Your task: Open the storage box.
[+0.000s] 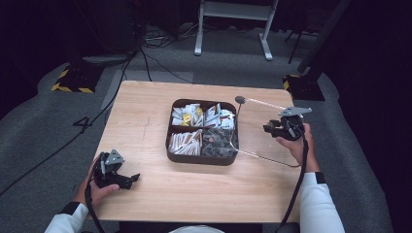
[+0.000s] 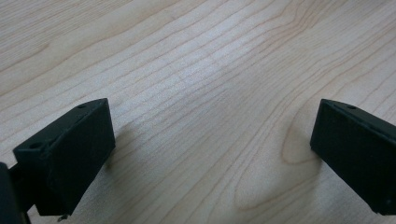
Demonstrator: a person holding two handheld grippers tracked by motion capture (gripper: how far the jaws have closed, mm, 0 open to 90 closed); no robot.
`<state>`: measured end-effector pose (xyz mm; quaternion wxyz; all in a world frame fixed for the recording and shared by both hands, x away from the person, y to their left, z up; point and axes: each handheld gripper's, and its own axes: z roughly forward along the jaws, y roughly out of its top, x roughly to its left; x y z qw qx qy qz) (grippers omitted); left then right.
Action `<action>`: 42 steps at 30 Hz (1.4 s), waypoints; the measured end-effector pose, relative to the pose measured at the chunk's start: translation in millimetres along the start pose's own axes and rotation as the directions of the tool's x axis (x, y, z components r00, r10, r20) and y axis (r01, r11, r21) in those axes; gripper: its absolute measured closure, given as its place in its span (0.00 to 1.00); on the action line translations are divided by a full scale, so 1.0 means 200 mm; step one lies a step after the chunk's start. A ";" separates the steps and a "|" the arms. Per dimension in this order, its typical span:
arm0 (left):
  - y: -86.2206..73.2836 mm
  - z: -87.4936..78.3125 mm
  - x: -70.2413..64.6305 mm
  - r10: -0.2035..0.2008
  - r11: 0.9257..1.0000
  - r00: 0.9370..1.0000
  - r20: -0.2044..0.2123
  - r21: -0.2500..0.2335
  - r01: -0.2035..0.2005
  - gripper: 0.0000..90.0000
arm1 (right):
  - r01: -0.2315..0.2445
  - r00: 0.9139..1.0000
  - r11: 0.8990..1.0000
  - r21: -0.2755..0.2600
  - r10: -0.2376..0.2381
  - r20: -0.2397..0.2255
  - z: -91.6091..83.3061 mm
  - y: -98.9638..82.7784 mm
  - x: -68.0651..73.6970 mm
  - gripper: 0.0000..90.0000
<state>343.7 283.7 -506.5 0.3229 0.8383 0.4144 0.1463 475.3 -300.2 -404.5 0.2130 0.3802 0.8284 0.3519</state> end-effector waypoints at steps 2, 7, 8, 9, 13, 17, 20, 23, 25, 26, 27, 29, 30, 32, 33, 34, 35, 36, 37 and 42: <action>0.00 0.00 0.00 0.000 1.000 1.000 0.000 0.000 0.000 0.00 | -0.010 1.000 1.000 0.001 0.010 0.007 -0.01 -0.02 -0.02 0.66; 0.00 0.00 0.00 0.000 1.000 1.000 0.000 0.000 0.000 0.00 | -0.020 1.000 1.000 0.009 0.020 0.012 -0.02 -0.07 -0.06 0.66; 0.00 0.00 0.00 0.000 1.000 1.000 0.000 0.000 0.000 0.00 | -0.016 1.000 1.000 0.014 0.016 0.014 -0.02 -0.07 -0.07 0.66; 0.00 0.00 0.00 0.000 1.000 1.000 0.000 0.000 0.000 0.00 | -0.016 1.000 1.000 0.018 0.016 0.014 -0.02 -0.08 -0.08 0.66; 0.00 0.00 0.00 0.001 1.000 1.000 0.000 0.000 -0.001 0.00 | -0.028 0.999 0.999 0.030 0.028 0.017 -0.02 -0.12 -0.10 0.65; 0.00 0.00 0.00 0.000 1.000 1.000 0.002 0.000 0.000 0.00 | -0.036 0.999 0.999 0.033 0.036 0.011 -0.02 -0.15 -0.13 0.65; 0.00 0.00 0.00 0.001 1.000 1.000 0.001 0.000 -0.001 0.00 | -0.036 0.999 0.998 0.045 0.036 0.004 -0.01 -0.16 -0.14 0.66; 0.00 0.00 0.00 0.000 1.000 1.000 0.002 0.000 0.000 0.00 | -0.030 1.000 0.998 0.055 0.030 0.006 0.00 -0.17 -0.14 0.65; 0.00 0.00 0.00 0.002 1.000 1.000 0.000 0.000 -0.002 0.00 | -0.037 0.999 0.997 0.062 0.036 0.005 0.01 -0.18 -0.15 0.66; 0.00 0.00 0.00 0.000 1.000 1.000 0.002 0.000 0.000 0.00 | -0.038 0.999 0.997 0.065 0.038 0.007 0.02 -0.19 -0.16 0.65; 0.00 0.00 0.00 0.000 1.000 1.000 0.002 0.000 0.000 0.00 | -0.036 0.999 0.997 0.072 0.036 0.008 0.04 -0.21 -0.17 0.65; 0.00 0.00 0.00 0.000 1.000 1.000 0.002 0.000 0.000 0.00 | -0.038 0.999 0.996 0.080 0.038 0.008 0.04 -0.22 -0.17 0.65; 0.00 0.00 0.00 0.000 1.000 1.000 0.002 0.000 0.000 0.00 | -0.036 0.999 0.996 0.086 0.035 0.007 0.05 -0.22 -0.17 0.65; 0.00 0.00 0.00 0.004 1.000 1.000 0.001 0.001 -0.004 0.00 | -0.034 0.999 0.993 0.111 0.034 0.005 0.09 -0.24 -0.18 0.65; 0.00 0.00 0.00 0.001 1.000 1.000 0.002 0.000 -0.001 0.00 | -0.029 1.000 0.992 0.121 0.028 0.006 0.10 -0.25 -0.18 0.65; 0.00 0.00 0.00 0.000 1.000 1.000 0.002 0.000 0.000 0.00 | -0.029 1.000 0.992 0.121 0.028 0.006 0.10 -0.25 -0.18 0.65; 0.00 0.00 0.00 0.004 1.000 1.000 0.002 0.001 -0.004 0.00 | -0.025 1.000 0.991 0.131 0.025 0.003 0.12 -0.25 -0.18 0.65; 0.00 0.00 0.00 0.001 1.000 1.000 0.002 0.000 -0.001 0.00 | -0.022 1.000 0.990 0.137 0.022 0.002 0.13 -0.26 -0.18 0.65; 0.00 0.00 0.00 0.004 1.000 1.000 0.002 0.001 -0.004 0.00 | -0.019 1.000 0.990 0.142 0.019 0.000 0.14 -0.26 -0.18 0.65; 0.00 0.00 0.00 0.003 1.000 1.000 0.002 0.001 -0.004 0.00 | -0.018 1.000 0.986 0.164 0.018 0.002 0.18 -0.28 -0.17 0.65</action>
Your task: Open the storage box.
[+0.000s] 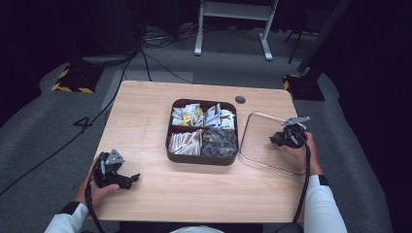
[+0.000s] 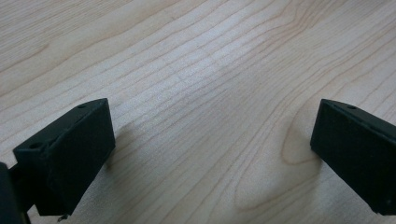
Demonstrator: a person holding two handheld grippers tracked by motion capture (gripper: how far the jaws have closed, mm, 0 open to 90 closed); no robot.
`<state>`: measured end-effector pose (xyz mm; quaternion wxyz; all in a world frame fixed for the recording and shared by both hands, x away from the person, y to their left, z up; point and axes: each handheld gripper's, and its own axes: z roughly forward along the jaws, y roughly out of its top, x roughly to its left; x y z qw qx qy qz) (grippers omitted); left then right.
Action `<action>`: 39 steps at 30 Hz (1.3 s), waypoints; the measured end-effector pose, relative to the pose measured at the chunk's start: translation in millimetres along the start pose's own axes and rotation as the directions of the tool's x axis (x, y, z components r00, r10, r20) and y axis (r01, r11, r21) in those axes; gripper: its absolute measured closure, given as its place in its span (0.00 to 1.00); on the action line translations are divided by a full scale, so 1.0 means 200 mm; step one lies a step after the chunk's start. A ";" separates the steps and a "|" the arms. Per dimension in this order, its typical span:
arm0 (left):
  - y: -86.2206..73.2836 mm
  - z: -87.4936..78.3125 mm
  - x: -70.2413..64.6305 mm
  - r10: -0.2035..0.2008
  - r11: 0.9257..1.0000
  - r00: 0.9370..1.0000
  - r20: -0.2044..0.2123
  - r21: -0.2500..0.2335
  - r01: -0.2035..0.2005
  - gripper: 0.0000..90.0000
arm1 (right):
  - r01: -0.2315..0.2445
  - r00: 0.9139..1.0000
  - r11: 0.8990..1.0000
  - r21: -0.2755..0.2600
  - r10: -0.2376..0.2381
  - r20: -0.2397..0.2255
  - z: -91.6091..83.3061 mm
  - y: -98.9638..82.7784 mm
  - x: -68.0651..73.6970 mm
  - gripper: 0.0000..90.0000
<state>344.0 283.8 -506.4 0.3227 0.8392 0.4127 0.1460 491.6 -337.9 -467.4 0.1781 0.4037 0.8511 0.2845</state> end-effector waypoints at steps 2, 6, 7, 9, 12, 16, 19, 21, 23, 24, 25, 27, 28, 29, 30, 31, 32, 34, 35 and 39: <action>0.00 0.00 0.00 0.001 1.000 1.000 0.000 0.000 -0.001 0.00 | 0.001 1.000 1.000 0.012 -0.001 -0.006 0.03 0.00 0.00 0.65; 0.00 0.00 0.00 -0.003 1.000 1.000 0.001 0.000 0.003 0.00 | 0.010 1.000 1.000 0.015 -0.010 -0.009 0.06 -0.01 0.01 0.65; 0.00 0.00 0.00 0.001 1.000 1.000 0.000 0.000 -0.001 0.00 | 0.010 1.000 1.000 0.015 -0.010 -0.009 0.06 -0.01 0.01 0.65; 0.00 0.00 0.00 0.001 1.000 1.000 0.000 0.000 -0.001 0.00 | 0.010 1.000 1.000 0.017 -0.010 -0.009 0.06 0.00 0.02 0.65; 0.00 0.00 0.00 -0.003 1.000 1.000 0.001 0.000 0.003 0.00 | -0.001 1.000 1.000 0.014 0.001 -0.007 0.06 0.00 0.02 0.61; 0.00 0.00 0.00 0.004 1.000 1.000 -0.001 0.000 -0.004 0.00 | -0.022 1.000 1.000 -0.022 0.021 -0.010 0.03 0.02 0.01 0.48; 0.00 0.00 0.00 0.003 1.000 1.000 -0.001 0.001 -0.003 0.00 | -0.032 0.999 0.999 -0.035 0.032 -0.004 0.01 0.02 0.01 0.42; 0.00 0.00 0.00 0.003 1.000 1.000 0.000 0.000 -0.003 0.00 | -0.042 0.999 0.998 -0.044 0.042 0.005 0.00 0.02 0.00 0.41; 0.00 0.00 0.00 0.003 1.000 1.000 0.001 0.001 -0.003 0.00 | -0.055 0.998 0.996 -0.069 0.055 0.002 -0.01 0.02 0.00 0.38; 0.00 0.00 0.00 0.004 1.000 1.000 0.003 0.003 -0.004 0.00 | -0.060 0.998 0.994 -0.090 0.061 0.004 -0.02 0.03 0.00 0.36; 0.00 0.00 0.00 0.005 1.000 1.000 0.004 0.003 -0.005 0.00 | -0.060 0.998 0.994 -0.090 0.061 0.004 -0.02 0.03 0.00 0.36; 0.00 0.00 0.00 0.007 1.000 1.000 0.005 0.002 -0.007 0.00 | -0.054 0.998 0.993 -0.105 0.055 0.008 -0.04 0.04 0.01 0.35; 0.00 0.00 0.01 0.008 1.000 1.000 0.006 0.002 -0.008 0.00 | -0.053 0.999 0.992 -0.113 0.054 0.005 -0.05 0.04 0.01 0.35; 0.00 0.00 0.01 0.008 1.000 1.000 0.006 0.002 -0.008 0.00 | -0.050 0.999 0.991 -0.125 0.050 0.003 -0.05 0.05 0.01 0.35; 0.00 0.00 0.01 0.010 1.000 1.000 0.007 0.001 -0.010 0.00 | -0.050 0.999 0.988 -0.147 0.049 -0.007 -0.07 0.06 0.02 0.35; 0.00 0.00 0.01 0.010 1.000 1.000 0.007 0.001 -0.010 0.00 | -0.050 0.999 0.988 -0.147 0.049 -0.007 -0.07 0.06 0.02 0.35; 0.00 0.00 0.01 0.009 1.000 1.000 0.007 0.000 -0.009 0.00 | -0.047 0.999 0.987 -0.152 0.046 -0.010 -0.07 0.06 0.03 0.35; 0.00 0.00 0.01 0.008 1.000 1.000 0.007 0.000 -0.008 0.00 | -0.035 0.999 0.983 -0.180 0.031 -0.028 -0.10 0.09 0.05 0.39; 0.00 0.00 0.01 0.008 1.000 1.000 0.007 0.000 -0.008 0.00 | -0.035 0.999 0.983 -0.180 0.031 -0.028 -0.10 0.09 0.05 0.39; 0.00 0.00 0.00 0.007 1.000 1.000 0.004 0.001 -0.007 0.00 | -0.008 0.999 0.980 -0.201 -0.003 -0.052 -0.11 0.12 0.10 0.41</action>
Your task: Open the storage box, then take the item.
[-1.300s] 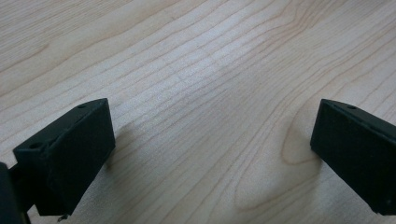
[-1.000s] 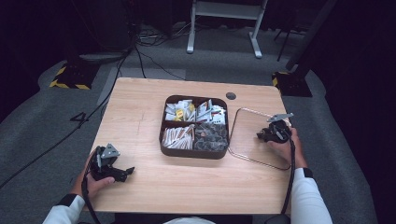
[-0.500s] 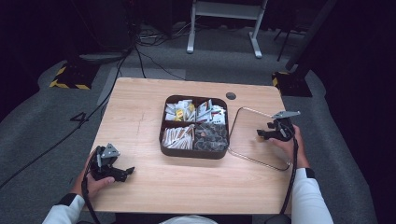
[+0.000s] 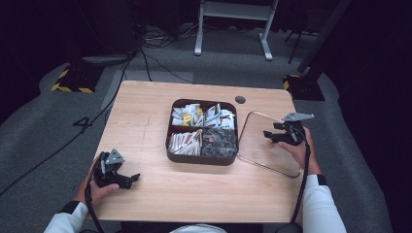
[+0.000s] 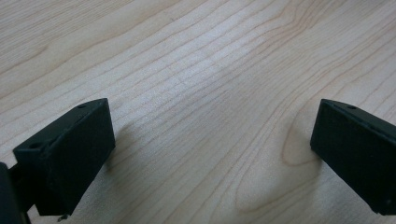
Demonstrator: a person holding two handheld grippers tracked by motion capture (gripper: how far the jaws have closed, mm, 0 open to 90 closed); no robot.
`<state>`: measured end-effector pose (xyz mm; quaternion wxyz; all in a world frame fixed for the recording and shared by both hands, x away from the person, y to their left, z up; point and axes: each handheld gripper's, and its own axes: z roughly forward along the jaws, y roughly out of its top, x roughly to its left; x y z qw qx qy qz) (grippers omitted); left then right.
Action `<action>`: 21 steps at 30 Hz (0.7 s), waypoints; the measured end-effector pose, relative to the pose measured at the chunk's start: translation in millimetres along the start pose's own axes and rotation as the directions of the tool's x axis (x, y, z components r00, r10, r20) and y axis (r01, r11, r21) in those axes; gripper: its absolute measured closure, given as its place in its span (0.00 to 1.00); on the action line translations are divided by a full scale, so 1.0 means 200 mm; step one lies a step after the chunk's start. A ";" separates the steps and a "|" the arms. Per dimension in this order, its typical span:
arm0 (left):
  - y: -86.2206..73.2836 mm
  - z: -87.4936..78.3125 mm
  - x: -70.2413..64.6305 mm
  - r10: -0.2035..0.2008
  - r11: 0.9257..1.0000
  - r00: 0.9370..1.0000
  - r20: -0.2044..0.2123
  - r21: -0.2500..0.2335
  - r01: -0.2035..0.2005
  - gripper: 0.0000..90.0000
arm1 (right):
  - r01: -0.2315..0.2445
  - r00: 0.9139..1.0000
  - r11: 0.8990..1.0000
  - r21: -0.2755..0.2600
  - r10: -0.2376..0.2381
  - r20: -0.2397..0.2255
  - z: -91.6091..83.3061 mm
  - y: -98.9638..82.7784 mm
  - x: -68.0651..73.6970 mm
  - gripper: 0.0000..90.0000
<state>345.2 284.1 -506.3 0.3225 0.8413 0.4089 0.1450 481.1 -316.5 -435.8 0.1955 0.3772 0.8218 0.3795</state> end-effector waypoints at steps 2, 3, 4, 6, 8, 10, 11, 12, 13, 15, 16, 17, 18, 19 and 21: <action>0.00 0.00 0.00 0.000 1.000 1.000 -0.001 0.001 0.000 0.00 | 0.008 1.000 1.000 -0.008 -0.008 -0.015 0.00 0.02 0.03 0.42; 0.00 0.00 0.00 0.000 1.000 1.000 0.000 0.000 0.000 0.00 | 0.010 1.000 1.000 -0.016 -0.010 -0.022 0.01 0.03 0.04 0.42; 0.00 0.00 0.00 0.000 1.000 1.000 0.000 0.000 0.000 0.00 | 0.018 1.000 1.000 -0.017 -0.018 -0.020 0.01 0.05 0.05 0.41; 0.00 0.00 0.00 -0.001 1.000 1.000 0.000 -0.001 0.001 0.00 | 0.043 0.999 0.999 -0.019 -0.043 -0.030 0.02 0.08 0.09 0.41; 0.00 0.00 0.00 0.001 1.000 1.000 0.000 -0.001 -0.001 0.00 | 0.061 0.997 0.998 -0.019 -0.062 -0.037 0.03 0.10 0.11 0.41; 0.00 0.00 0.00 0.000 1.000 1.000 0.000 0.000 0.000 0.00 | 0.072 0.996 0.997 -0.019 -0.073 -0.047 0.04 0.12 0.13 0.41; 0.00 0.00 0.00 0.000 1.000 1.000 0.000 0.000 0.000 0.00 | 0.070 0.996 0.997 -0.025 -0.071 -0.051 0.05 0.12 0.13 0.41; 0.00 0.00 0.00 -0.001 1.000 1.000 0.001 -0.001 0.001 0.00 | 0.071 0.996 0.997 -0.030 -0.072 -0.054 0.05 0.13 0.14 0.41; 0.00 0.00 0.00 0.001 1.000 1.000 0.000 -0.001 -0.001 0.00 | 0.071 0.996 0.997 -0.032 -0.073 -0.055 0.06 0.14 0.15 0.41; 0.00 0.00 0.00 0.000 1.000 1.000 0.000 -0.001 0.000 0.00 | 0.079 0.995 0.996 -0.042 -0.082 -0.064 0.06 0.17 0.17 0.41; 0.00 0.00 0.00 -0.001 1.000 1.000 -0.001 0.000 0.001 0.00 | 0.088 0.994 0.995 -0.044 -0.091 -0.064 0.07 0.18 0.19 0.41; 0.00 0.00 0.00 -0.002 1.000 1.000 -0.001 0.000 0.002 0.00 | 0.094 0.993 0.995 -0.046 -0.097 -0.063 0.07 0.19 0.20 0.41; 0.00 0.00 0.00 -0.003 1.000 1.000 -0.002 0.000 0.003 0.00 | 0.099 0.992 0.994 -0.048 -0.102 -0.068 0.08 0.21 0.21 0.42; 0.00 0.00 0.00 -0.006 1.000 1.000 -0.001 0.000 0.006 0.00 | 0.118 0.990 0.991 -0.055 -0.122 -0.075 0.09 0.24 0.24 0.43; 0.00 0.00 0.00 -0.010 1.000 1.000 -0.006 -0.002 0.010 0.00 | 0.126 0.989 0.990 -0.057 -0.130 -0.074 0.10 0.25 0.26 0.43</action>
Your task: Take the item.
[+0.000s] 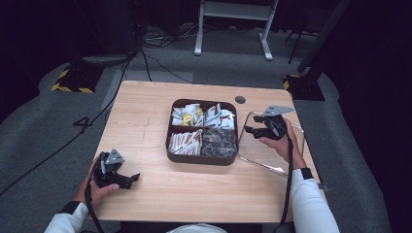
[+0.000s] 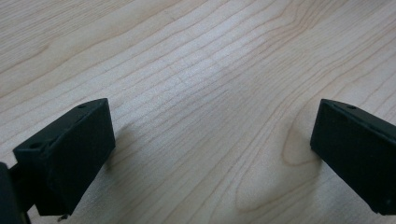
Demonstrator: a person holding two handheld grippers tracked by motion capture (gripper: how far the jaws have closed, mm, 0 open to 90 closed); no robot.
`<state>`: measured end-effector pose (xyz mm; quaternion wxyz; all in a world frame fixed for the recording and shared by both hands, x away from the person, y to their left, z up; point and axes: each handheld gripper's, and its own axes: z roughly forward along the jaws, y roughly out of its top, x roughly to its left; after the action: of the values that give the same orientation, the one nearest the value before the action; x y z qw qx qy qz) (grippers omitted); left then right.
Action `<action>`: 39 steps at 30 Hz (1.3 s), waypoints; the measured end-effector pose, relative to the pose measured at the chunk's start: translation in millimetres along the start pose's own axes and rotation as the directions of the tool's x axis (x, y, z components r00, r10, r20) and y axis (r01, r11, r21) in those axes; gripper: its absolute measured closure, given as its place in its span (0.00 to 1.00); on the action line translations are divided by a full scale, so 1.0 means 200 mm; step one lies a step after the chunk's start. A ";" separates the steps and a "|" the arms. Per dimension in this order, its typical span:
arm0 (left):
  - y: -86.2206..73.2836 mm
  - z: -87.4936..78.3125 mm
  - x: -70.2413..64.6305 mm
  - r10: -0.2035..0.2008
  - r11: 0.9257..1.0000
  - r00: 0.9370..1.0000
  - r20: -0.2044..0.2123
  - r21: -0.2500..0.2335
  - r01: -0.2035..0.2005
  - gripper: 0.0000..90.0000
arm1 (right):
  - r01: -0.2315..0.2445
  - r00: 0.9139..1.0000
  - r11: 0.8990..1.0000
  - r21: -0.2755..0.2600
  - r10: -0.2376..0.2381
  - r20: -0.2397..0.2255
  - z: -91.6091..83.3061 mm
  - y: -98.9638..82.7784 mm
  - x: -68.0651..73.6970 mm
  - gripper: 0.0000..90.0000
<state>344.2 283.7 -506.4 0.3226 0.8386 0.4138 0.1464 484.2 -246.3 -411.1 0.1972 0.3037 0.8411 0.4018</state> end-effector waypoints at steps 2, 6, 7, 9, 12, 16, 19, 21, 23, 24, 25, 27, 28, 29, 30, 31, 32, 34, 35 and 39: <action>0.00 0.00 0.00 -0.001 1.000 1.000 -0.001 0.000 0.001 0.00 | 0.016 1.000 1.000 0.008 -0.016 -0.017 0.03 0.04 0.02 0.43; 0.00 0.00 0.00 -0.001 1.000 1.000 -0.001 0.000 0.001 0.00 | 0.025 0.999 1.000 0.004 -0.025 -0.030 0.08 0.10 0.04 0.43; 0.00 0.00 0.00 -0.001 1.000 1.000 -0.001 0.000 0.001 0.00 | 0.026 0.999 1.000 0.009 -0.025 -0.029 0.09 0.12 0.05 0.43; 0.00 0.00 0.00 0.000 1.000 1.000 0.001 0.001 0.000 0.00 | 0.030 0.999 1.000 0.004 -0.030 -0.042 0.11 0.15 0.07 0.42; 0.00 0.00 0.00 0.000 1.000 1.000 0.000 0.002 0.000 0.00 | 0.035 0.998 0.999 0.003 -0.035 -0.054 0.15 0.18 0.09 0.42; 0.00 0.00 0.00 0.000 1.000 1.000 0.000 -0.001 0.000 0.00 | 0.041 0.997 0.999 0.021 -0.039 -0.073 0.22 0.24 0.12 0.41; 0.00 0.00 0.00 0.000 1.000 1.000 -0.001 0.000 0.000 0.00 | 0.040 0.997 0.998 0.044 -0.037 -0.075 0.29 0.27 0.13 0.41; 0.00 0.00 0.00 -0.001 1.000 1.000 0.000 -0.001 0.001 0.00 | 0.033 0.997 0.997 0.064 -0.029 -0.065 0.33 0.30 0.13 0.41; 0.00 0.00 0.00 0.000 1.000 1.000 0.000 -0.001 0.000 0.00 | 0.028 0.998 0.996 0.079 -0.023 -0.062 0.37 0.32 0.13 0.41; 0.00 0.00 0.00 0.003 1.000 1.000 0.000 -0.001 -0.003 0.00 | 0.026 0.998 0.996 0.084 -0.020 -0.063 0.39 0.33 0.13 0.41; 0.00 0.00 0.00 0.000 1.000 1.000 0.000 -0.001 0.000 0.00 | 0.018 0.998 0.996 0.092 -0.013 -0.059 0.41 0.34 0.14 0.41; 0.00 0.00 0.00 0.003 1.000 1.000 0.000 0.002 -0.003 0.00 | 0.014 0.999 0.994 0.108 -0.009 -0.052 0.45 0.36 0.14 0.42; 0.00 0.00 0.00 0.000 1.000 1.000 -0.001 -0.001 0.000 0.00 | 0.015 0.999 0.994 0.112 -0.009 -0.047 0.47 0.36 0.15 0.42; 0.00 0.00 0.00 0.000 1.000 1.000 -0.001 0.000 0.000 0.00 | 0.014 0.999 0.993 0.120 -0.008 -0.043 0.49 0.37 0.15 0.42; 0.00 0.00 0.00 -0.001 1.000 1.000 -0.001 0.000 0.001 0.00 | 0.010 0.999 0.992 0.127 -0.005 -0.037 0.51 0.37 0.15 0.43; 0.00 0.00 0.00 0.000 1.000 1.000 -0.001 0.000 0.000 0.00 | 0.000 0.999 0.991 0.133 0.004 -0.034 0.53 0.38 0.15 0.43; 0.00 0.00 0.00 0.000 1.000 1.000 -0.001 0.000 0.000 0.00 | -0.006 1.000 0.990 0.140 0.010 -0.025 0.54 0.38 0.14 0.44; 0.00 0.00 0.00 0.000 1.000 1.000 0.000 0.002 0.000 0.00 | -0.024 1.000 0.989 0.147 0.027 -0.016 0.57 0.39 0.13 0.44; 0.00 0.00 0.00 -0.001 1.000 1.000 -0.001 0.000 0.001 0.00 | -0.028 1.000 0.989 0.148 0.029 -0.003 0.59 0.40 0.13 0.45; 0.00 0.00 0.00 0.000 1.000 1.000 -0.001 -0.001 0.000 0.00 | -0.061 0.998 0.981 0.186 0.059 0.017 0.64 0.40 0.11 0.46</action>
<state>344.3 283.7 -506.5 0.3227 0.8384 0.4139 0.1471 570.7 -120.8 -426.5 0.1605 0.3483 0.8644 0.3250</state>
